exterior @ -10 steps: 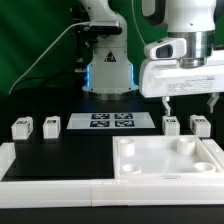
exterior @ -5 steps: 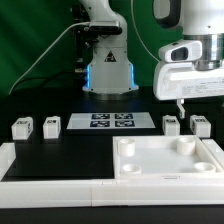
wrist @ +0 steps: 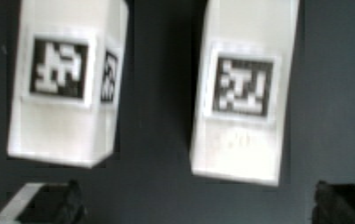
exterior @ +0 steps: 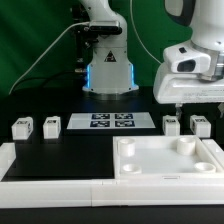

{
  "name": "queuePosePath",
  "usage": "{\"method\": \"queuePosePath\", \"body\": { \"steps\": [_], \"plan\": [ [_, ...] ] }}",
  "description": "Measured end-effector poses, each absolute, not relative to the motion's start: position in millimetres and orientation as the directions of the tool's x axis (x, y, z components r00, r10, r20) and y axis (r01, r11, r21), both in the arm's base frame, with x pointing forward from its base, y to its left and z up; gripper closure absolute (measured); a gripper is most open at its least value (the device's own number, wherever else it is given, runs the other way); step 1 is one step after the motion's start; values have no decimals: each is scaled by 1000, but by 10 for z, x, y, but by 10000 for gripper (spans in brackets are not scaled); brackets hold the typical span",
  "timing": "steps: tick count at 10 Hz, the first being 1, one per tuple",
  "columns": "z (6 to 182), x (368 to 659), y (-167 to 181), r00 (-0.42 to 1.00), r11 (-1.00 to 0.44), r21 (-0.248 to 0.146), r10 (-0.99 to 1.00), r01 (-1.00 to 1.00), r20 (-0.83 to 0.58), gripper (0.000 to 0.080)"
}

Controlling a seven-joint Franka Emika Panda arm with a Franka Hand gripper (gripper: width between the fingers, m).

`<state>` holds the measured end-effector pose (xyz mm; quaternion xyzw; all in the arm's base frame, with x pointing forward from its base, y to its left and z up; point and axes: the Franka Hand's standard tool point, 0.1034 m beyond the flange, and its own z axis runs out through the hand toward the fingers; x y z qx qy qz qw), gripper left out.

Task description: Assemble one leg

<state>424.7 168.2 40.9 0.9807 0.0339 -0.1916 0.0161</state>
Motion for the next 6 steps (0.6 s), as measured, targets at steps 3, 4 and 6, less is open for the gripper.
{"method": "queuePosePath", "body": {
  "steps": [3, 4, 6],
  "plan": [
    [353, 4197, 1718, 804, -994, 66, 26, 81, -594, 150],
    [333, 4231, 1701, 781, -994, 68, 24, 84, -624, 150],
    [296, 4232, 1718, 784, -994, 75, 12, 75, -621, 150]
  ]
}}
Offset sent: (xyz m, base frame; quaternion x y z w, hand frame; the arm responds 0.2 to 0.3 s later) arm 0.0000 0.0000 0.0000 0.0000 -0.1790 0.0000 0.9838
